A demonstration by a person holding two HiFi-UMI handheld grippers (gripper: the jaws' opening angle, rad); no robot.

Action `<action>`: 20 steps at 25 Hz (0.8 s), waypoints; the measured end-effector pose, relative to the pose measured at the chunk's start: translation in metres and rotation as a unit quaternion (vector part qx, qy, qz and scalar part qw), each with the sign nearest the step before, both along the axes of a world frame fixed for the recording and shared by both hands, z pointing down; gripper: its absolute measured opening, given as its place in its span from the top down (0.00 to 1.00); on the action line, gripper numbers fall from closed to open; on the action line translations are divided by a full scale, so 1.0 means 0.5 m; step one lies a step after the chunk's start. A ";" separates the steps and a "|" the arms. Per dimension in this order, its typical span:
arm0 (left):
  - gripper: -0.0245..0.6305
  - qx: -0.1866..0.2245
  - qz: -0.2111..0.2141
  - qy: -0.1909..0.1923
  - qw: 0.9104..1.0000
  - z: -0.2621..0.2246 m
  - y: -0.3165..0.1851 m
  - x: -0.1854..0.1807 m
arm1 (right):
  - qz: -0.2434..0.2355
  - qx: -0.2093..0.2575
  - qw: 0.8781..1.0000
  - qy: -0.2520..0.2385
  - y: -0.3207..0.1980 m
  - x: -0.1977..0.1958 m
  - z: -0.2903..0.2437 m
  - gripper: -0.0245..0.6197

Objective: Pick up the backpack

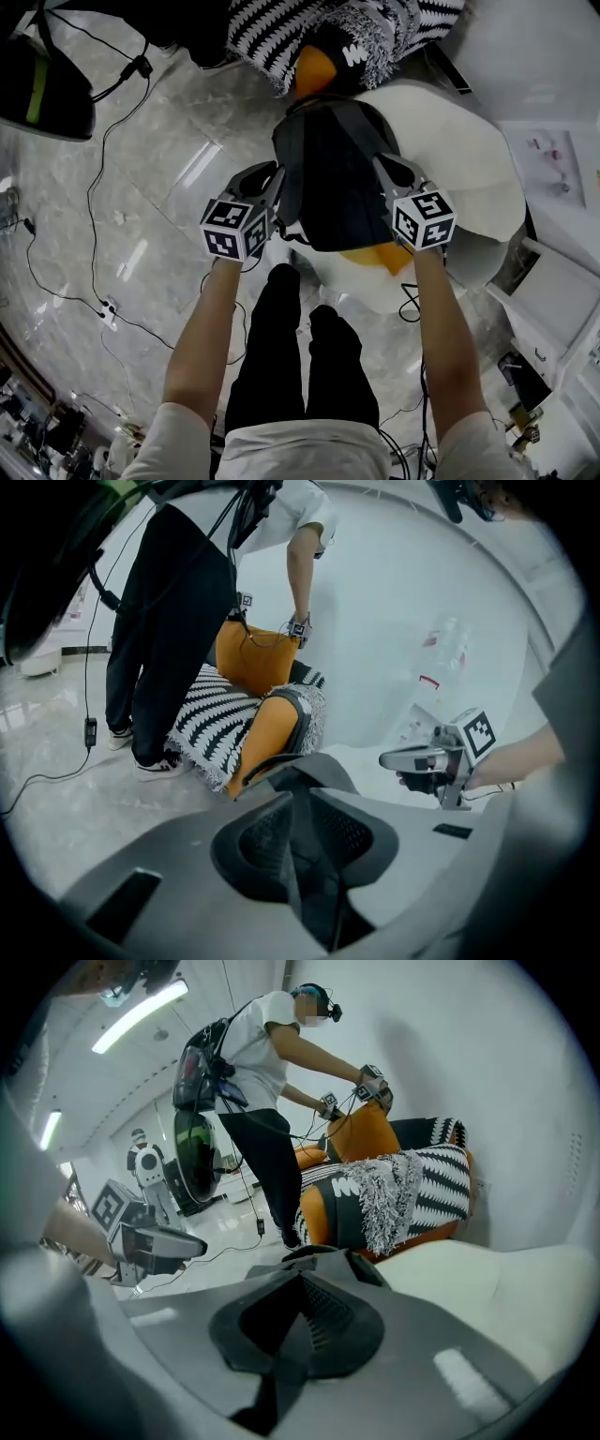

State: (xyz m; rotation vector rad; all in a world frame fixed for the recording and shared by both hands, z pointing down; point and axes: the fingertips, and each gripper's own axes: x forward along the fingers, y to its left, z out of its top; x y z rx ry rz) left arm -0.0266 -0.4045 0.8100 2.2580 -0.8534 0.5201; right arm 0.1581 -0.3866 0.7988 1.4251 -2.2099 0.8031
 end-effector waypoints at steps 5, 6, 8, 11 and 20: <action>0.73 -0.028 -0.004 0.001 1.000 0.094 -0.022 0.007 | -0.007 0.007 1.000 0.022 -0.032 0.027 0.050 0.96; 0.70 -0.033 -0.006 0.001 0.999 0.110 -0.025 0.007 | -0.008 0.009 1.000 0.027 -0.037 0.032 0.057 0.96; 0.66 -0.043 -0.008 0.002 0.999 0.135 -0.027 0.007 | -0.010 0.009 0.999 0.032 -0.039 0.039 0.072 0.95; 0.60 -0.053 -0.002 0.002 0.999 0.167 -0.029 0.007 | -0.022 0.003 0.999 0.039 -0.037 0.039 0.097 0.76; 0.57 -0.058 0.020 -0.006 0.998 0.229 -0.042 0.014 | -0.045 0.002 0.997 0.069 -0.060 0.035 0.149 0.55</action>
